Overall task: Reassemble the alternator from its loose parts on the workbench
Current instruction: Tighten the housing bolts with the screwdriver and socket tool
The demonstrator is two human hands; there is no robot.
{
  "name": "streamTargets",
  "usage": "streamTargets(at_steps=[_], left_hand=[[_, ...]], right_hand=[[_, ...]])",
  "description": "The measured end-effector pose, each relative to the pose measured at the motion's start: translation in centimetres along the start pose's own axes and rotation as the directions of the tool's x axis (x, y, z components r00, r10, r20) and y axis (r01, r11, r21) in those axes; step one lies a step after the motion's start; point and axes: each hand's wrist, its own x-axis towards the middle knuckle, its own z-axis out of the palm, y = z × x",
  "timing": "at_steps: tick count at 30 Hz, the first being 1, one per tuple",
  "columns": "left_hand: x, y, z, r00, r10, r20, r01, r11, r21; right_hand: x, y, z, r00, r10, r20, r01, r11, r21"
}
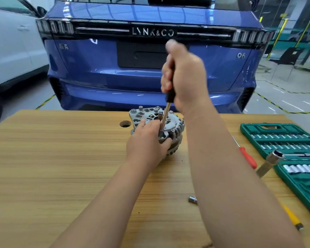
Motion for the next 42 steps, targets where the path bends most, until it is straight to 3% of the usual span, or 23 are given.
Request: streamTargets(at_steps=[3,7,14,19,31,38,42], left_hand=[[0.7,-1.6,-1.6,0.993,0.062,0.105,-0.061,0.998,-0.015],[1.2,-4.5,-4.6,0.965,0.165,0.204,-0.172,0.985,0.018],[0.4,-2.4,-3.0,0.989,0.116,0.091,-0.111,0.992,-0.051],[-0.3,-2.8,-1.7,0.989,0.148,0.013,-0.148,0.989,-0.017],[0.4,-4.4,-1.8,0.974,0.217,-0.07,-0.223,0.971,-0.088],[0.3,-4.2,-2.3,0.979,0.206,-0.006,-0.206,0.975,-0.079],[-0.4,-3.1,-1.9,0.984,0.164,-0.074,-0.176,0.962,-0.21]], right_hand=[[1.6,-2.3,-3.2,0.994,-0.097,0.051,0.09,0.988,0.125],[0.7,-0.9,-6.9,0.999,0.029,0.034,-0.029,1.0,0.005],[0.0,1.1,-4.8,0.98,0.087,0.182,-0.128,0.965,0.23],[0.1,1.6,-2.5,0.965,0.115,0.237,-0.136,0.988,0.073],[0.8,1.3,-3.4,0.961,0.188,0.204,-0.192,0.981,0.003],[0.6,1.9,-3.2,0.954,0.157,0.256,-0.179,0.982,0.066],[1.0,1.2,-3.6,0.957,0.123,0.261,-0.172,0.97,0.173]])
